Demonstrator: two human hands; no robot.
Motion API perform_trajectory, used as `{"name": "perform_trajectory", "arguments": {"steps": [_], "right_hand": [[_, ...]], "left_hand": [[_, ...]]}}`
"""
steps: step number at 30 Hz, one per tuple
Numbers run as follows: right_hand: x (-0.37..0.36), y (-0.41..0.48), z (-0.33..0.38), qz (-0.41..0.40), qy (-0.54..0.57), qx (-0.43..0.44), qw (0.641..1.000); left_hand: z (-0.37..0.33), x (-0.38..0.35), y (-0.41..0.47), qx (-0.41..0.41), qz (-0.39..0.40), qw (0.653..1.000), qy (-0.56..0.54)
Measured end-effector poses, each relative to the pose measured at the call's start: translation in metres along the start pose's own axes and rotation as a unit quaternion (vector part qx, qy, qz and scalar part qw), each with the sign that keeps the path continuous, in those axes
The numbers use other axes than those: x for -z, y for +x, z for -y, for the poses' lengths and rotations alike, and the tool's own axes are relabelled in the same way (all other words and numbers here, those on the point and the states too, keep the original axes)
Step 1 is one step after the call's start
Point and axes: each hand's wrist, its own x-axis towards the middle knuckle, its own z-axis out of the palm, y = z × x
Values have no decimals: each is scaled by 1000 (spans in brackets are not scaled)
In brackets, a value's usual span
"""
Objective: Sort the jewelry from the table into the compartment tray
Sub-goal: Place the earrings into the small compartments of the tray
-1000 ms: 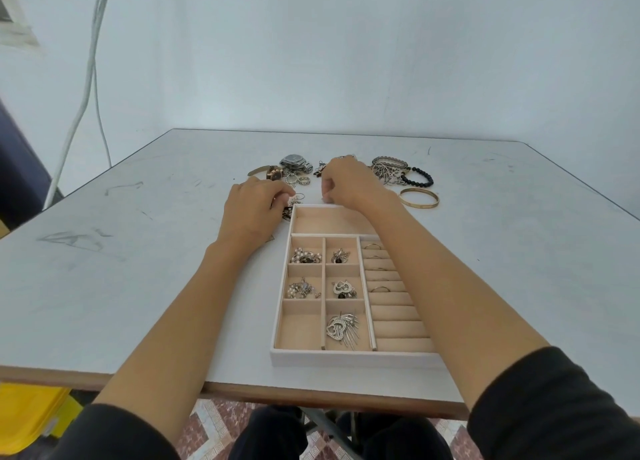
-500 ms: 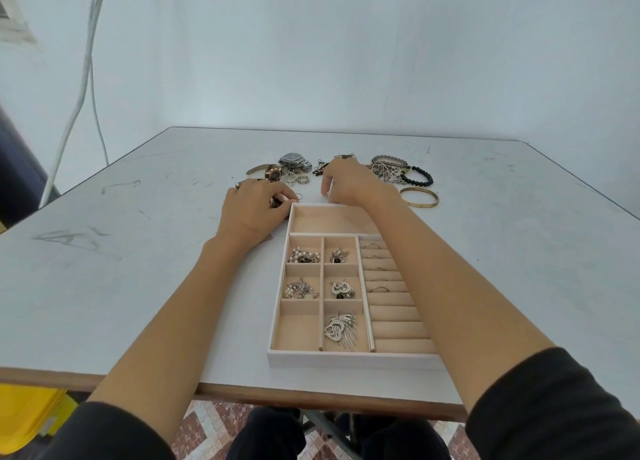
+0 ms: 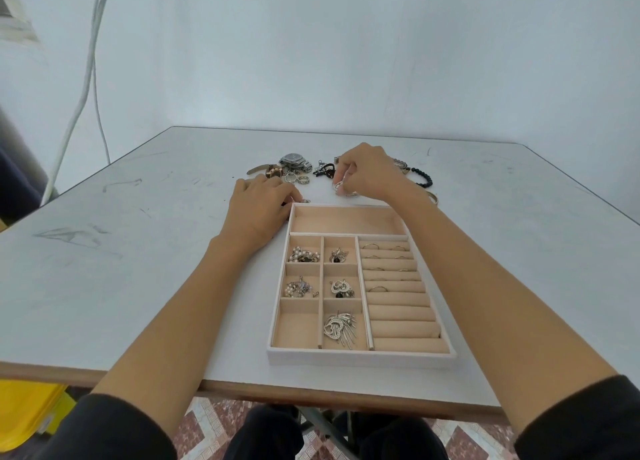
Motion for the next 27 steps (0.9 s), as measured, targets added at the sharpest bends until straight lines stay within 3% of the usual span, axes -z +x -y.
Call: {"name": "perform_trajectory", "arguments": {"steps": [12,20,24,27], "right_hand": [[12,-18,-13,-34,80,-9,996],[5,-25,-10,-22,97,-8,995],[1,-27,-9,-19,103,-7,994],[1,-29,-9,-23,109,-8,994]], "left_hand": [[-7,6,4,-19,-12,998,56],[-2,20,31,-7,130,991,7],[-1,17,28,-24,66,997,24],[0,12,21,26,6,997,-78]]}}
